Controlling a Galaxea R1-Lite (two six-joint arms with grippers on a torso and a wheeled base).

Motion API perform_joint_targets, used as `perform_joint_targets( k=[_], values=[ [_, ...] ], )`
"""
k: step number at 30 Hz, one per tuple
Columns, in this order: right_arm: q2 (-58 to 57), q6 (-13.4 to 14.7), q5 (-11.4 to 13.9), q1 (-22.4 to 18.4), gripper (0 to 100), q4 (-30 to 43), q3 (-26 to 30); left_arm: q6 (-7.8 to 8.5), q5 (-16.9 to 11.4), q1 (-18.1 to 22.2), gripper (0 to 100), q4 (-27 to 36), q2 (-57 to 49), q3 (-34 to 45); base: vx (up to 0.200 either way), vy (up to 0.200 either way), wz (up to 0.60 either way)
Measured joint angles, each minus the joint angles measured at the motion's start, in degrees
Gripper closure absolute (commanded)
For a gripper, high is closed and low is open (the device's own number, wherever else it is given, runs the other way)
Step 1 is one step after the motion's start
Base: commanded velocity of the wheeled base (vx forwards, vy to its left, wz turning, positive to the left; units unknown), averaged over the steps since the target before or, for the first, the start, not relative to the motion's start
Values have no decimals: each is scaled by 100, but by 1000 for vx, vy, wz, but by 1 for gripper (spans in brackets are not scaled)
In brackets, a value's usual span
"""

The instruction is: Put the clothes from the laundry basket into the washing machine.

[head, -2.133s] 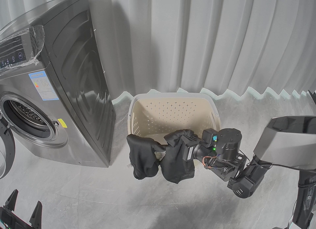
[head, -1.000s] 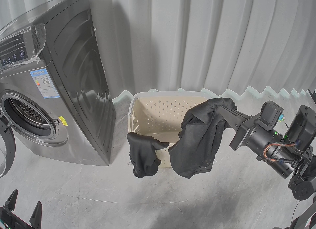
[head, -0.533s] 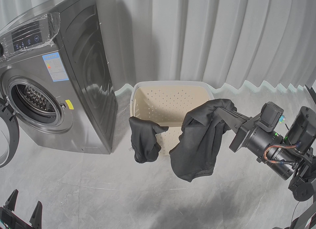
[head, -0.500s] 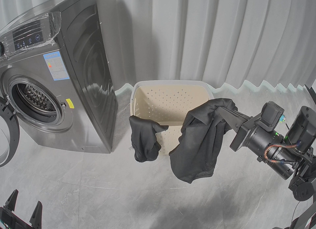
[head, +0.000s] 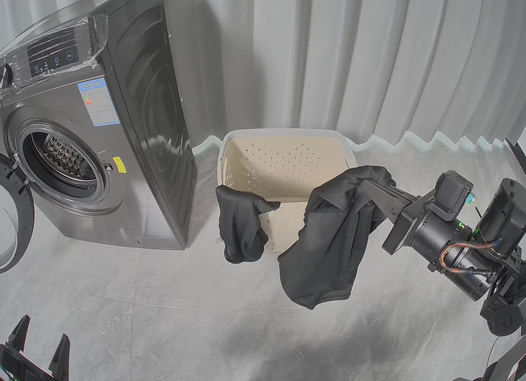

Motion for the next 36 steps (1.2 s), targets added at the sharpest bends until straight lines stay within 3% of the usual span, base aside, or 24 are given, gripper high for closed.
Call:
perform_joint_targets(
  k=[36],
  values=[
    [26, 37, 24, 161, 100, -110, 68, 0, 0, -5, 0, 2, 1, 0, 0, 200, 0]
  ],
)
